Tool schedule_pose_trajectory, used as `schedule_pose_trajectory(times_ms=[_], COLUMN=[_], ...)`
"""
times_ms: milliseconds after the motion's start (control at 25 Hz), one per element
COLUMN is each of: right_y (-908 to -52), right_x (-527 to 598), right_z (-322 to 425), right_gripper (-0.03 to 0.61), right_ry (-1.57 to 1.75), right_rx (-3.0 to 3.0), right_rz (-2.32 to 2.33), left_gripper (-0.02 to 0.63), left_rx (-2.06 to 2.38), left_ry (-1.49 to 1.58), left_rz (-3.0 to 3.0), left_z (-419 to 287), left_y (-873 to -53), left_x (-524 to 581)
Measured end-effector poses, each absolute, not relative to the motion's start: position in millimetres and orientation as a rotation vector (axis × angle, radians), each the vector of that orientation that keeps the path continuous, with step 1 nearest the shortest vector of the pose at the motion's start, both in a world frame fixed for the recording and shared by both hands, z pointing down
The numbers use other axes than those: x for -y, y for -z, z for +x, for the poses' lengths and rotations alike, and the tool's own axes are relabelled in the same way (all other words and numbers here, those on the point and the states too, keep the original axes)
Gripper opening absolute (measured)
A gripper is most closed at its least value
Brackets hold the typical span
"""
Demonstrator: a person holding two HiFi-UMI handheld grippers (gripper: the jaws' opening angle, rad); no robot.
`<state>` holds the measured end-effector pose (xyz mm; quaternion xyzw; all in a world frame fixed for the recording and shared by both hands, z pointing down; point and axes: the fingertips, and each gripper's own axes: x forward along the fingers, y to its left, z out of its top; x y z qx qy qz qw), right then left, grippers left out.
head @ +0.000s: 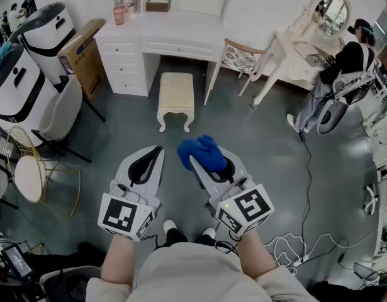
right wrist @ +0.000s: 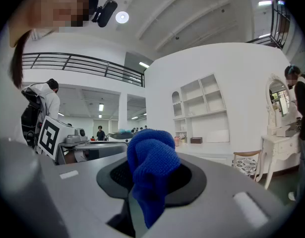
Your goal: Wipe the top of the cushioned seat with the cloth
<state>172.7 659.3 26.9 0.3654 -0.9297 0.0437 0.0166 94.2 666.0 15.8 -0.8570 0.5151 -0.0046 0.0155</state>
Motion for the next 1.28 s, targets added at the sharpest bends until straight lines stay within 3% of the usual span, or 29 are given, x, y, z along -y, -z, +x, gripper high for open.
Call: schedule_pose_trajectory(times_ms=[800,1280], right_y=[-36,-36], right_x=[-625,-507], right_z=[130,125], right_gripper=[0.138,0.138], right_ry=[-0.224,-0.189], right_rx=[2.915,2.923], right_rz=[1.123,1.082], left_gripper=[-0.002,0.0], left_rx=[-1.549,-1.598], left_ry=[0.011,-0.015], left_rz=[-2.686,-2.659], left_z=[58,47], left_y=[-21,-17], left_x=[-626,-510])
